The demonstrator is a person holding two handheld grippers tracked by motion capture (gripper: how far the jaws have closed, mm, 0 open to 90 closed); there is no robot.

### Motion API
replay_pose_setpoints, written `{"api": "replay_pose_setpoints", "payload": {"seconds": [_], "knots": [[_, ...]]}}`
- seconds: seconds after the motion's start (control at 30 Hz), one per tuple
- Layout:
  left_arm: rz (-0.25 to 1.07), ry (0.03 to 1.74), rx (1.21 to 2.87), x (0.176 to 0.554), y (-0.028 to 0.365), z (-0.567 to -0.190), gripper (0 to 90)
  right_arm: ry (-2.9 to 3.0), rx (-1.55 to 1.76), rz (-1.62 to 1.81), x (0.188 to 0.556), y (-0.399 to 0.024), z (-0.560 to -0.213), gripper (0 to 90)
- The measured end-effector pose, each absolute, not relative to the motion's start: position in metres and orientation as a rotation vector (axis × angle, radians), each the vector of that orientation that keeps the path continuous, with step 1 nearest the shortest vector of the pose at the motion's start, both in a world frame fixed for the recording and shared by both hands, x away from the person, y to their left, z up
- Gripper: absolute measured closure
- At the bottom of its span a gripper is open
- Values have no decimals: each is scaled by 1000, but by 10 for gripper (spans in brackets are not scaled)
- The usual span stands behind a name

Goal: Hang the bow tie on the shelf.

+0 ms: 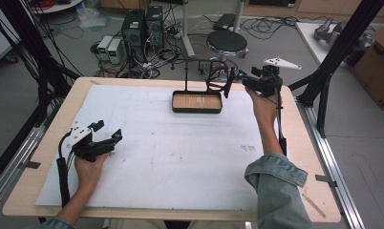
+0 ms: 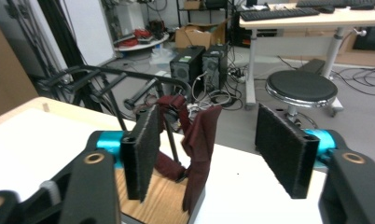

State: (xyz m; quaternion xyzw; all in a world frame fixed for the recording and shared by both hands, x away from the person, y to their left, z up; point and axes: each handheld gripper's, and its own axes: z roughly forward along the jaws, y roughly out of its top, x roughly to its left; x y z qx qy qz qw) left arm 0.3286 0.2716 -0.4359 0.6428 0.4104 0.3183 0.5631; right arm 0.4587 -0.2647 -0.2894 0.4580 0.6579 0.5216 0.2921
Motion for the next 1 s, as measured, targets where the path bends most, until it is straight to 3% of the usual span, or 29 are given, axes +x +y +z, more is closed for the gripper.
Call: {"api": "replay_pose_setpoints", "payload": {"seconds": [0.53,1.0], "knots": [[755,970,1513,329,272,-436,186,1708,1020,1396,405,-274,-266,129],[758,973,1527,329,271,-437,171,1619,889,1467,337,-286,-288,118]]}}
